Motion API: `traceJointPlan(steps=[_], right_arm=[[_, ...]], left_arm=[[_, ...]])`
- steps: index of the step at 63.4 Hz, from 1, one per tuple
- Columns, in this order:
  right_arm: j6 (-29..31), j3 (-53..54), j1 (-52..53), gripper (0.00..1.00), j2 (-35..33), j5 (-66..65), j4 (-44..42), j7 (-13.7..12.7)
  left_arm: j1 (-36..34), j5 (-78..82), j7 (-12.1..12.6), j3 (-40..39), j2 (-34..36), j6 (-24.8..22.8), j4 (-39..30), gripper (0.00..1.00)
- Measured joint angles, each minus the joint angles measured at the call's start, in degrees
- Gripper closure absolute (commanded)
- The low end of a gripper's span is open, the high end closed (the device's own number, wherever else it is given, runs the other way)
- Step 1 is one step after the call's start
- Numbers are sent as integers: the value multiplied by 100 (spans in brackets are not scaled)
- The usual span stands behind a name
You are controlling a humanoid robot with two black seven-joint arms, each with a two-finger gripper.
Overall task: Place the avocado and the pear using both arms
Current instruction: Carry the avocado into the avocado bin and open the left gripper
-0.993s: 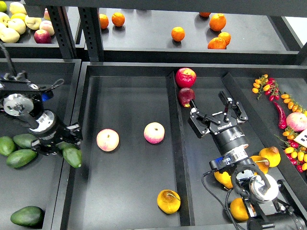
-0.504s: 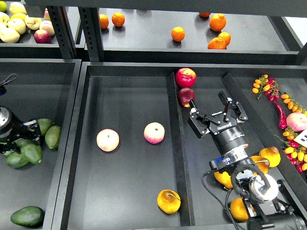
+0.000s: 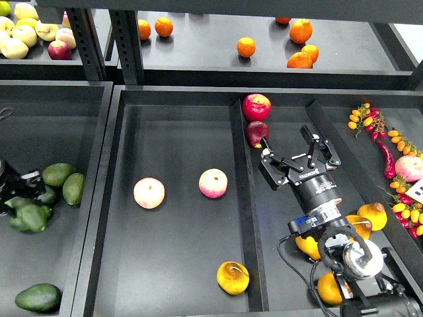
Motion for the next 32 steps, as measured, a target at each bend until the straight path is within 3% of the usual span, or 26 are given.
traceJointPlan(steps=[21, 32], right_arm=[[0, -2, -12, 0, 0, 0, 0, -3], [0, -9, -21, 0, 0, 0, -6, -4]], left_arm=[[187, 29, 1, -4, -175, 0, 22, 50], [206, 30, 1, -3, -277, 0, 36, 36]])
